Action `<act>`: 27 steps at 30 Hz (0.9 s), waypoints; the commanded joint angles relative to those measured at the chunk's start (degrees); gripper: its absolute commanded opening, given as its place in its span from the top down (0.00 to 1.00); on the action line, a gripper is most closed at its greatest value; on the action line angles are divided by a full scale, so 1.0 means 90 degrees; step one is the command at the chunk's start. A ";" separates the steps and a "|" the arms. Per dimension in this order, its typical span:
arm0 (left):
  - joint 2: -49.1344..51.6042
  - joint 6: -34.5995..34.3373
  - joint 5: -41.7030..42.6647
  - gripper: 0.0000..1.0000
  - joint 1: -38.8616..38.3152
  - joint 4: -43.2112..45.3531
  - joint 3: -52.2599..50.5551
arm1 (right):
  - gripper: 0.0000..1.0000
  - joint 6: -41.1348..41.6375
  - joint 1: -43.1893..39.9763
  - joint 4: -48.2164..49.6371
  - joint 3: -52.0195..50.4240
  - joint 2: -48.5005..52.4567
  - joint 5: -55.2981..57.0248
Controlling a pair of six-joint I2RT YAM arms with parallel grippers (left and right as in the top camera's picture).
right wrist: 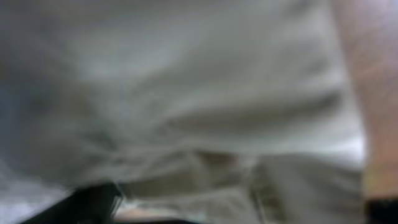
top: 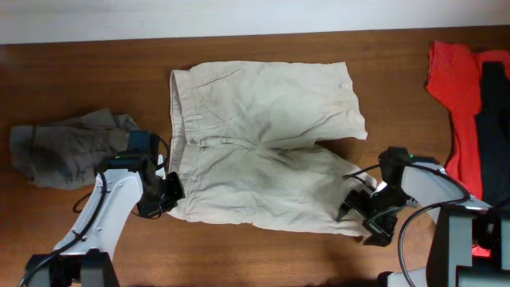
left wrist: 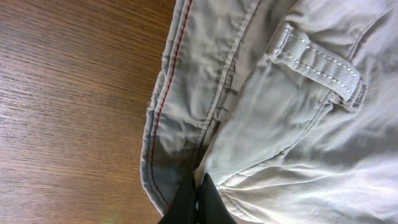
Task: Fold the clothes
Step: 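Fold the shorts' bottom half upward over the top with both grippers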
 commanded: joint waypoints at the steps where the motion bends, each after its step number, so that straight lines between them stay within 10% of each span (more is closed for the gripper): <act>1: -0.0104 0.0102 -0.0143 1.00 0.0046 0.0041 0.0070 | 0.36 0.0347 -0.0024 0.0347 -0.0102 0.0044 -0.0117; 8: -0.0104 0.0202 -0.0141 1.00 0.0046 0.0053 0.0070 | 0.96 -0.0318 -0.0012 0.0070 0.0571 -0.0131 0.0440; 27: -0.1600 0.0991 -0.0124 1.00 0.0046 -0.1671 0.1685 | 0.96 -0.0636 0.0580 -0.1836 0.1829 -0.2948 0.1906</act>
